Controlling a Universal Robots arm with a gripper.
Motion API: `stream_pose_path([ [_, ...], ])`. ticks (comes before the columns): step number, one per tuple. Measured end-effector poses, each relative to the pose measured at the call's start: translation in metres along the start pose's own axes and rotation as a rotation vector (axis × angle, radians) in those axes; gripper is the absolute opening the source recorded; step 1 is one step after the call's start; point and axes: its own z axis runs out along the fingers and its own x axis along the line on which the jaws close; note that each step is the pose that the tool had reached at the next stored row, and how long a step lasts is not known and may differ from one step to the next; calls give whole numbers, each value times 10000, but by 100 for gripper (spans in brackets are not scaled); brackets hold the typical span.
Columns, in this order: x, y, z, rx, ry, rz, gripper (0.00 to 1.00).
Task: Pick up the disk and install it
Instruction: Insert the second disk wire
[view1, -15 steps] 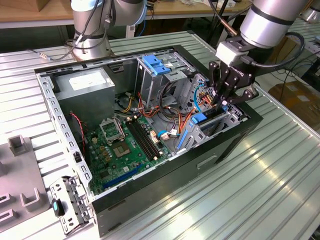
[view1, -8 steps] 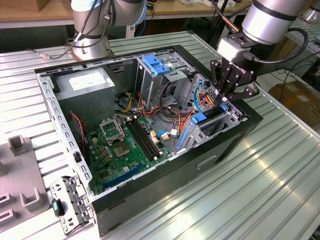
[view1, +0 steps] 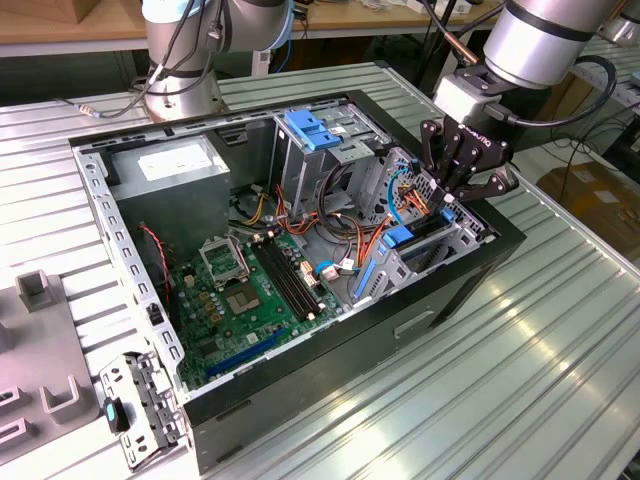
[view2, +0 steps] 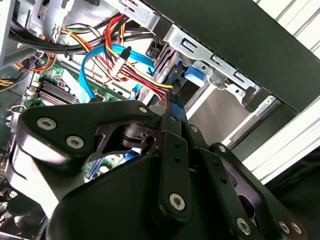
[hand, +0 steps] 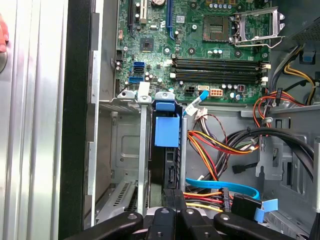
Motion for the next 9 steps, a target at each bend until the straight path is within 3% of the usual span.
stream_pose_path([
  [6, -1, 3, 0, 0, -1, 0, 11],
  [9, -4, 71, 1, 0, -1, 0, 11],
])
